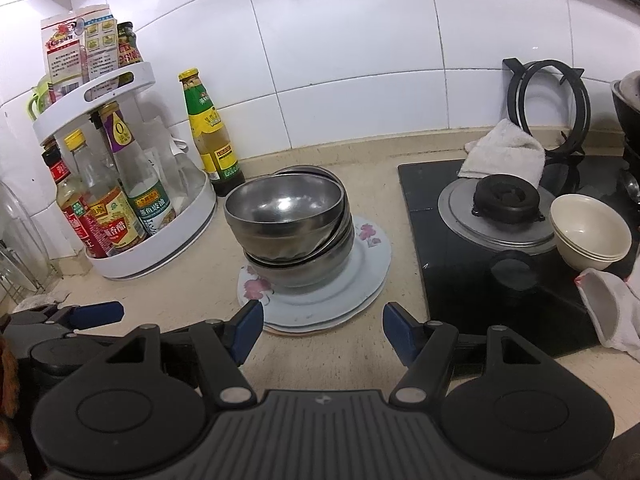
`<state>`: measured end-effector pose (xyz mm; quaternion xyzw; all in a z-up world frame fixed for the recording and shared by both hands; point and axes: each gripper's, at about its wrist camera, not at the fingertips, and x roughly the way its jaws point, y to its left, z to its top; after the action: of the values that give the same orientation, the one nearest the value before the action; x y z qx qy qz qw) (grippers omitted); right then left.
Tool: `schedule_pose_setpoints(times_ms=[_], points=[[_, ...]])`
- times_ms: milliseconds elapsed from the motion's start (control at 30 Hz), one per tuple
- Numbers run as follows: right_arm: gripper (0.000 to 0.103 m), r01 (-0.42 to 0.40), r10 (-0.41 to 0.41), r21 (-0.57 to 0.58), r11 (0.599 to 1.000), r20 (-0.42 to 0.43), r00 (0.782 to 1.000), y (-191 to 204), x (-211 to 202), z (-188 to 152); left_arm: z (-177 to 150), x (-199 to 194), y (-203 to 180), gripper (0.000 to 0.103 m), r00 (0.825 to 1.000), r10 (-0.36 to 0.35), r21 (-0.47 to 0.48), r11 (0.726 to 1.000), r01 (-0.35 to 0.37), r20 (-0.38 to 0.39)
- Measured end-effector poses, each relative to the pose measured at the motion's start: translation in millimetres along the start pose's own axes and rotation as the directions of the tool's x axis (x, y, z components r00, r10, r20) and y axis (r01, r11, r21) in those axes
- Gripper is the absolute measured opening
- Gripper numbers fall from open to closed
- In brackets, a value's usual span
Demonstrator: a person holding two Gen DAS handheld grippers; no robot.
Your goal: Organize plates and bowls
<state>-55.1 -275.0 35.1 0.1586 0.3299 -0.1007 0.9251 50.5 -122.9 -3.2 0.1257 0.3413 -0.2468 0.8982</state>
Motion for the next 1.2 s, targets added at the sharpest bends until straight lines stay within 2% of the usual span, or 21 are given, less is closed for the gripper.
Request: schedule_pose_setpoints(times_ms=[1200], points=[[0.063,0.005,-0.005,0.009,1.000,-0.036,0.999,-5,31,14,18,28,4,0.103,1.000,-0.009,-0.050,0.999,0.008,-0.024]])
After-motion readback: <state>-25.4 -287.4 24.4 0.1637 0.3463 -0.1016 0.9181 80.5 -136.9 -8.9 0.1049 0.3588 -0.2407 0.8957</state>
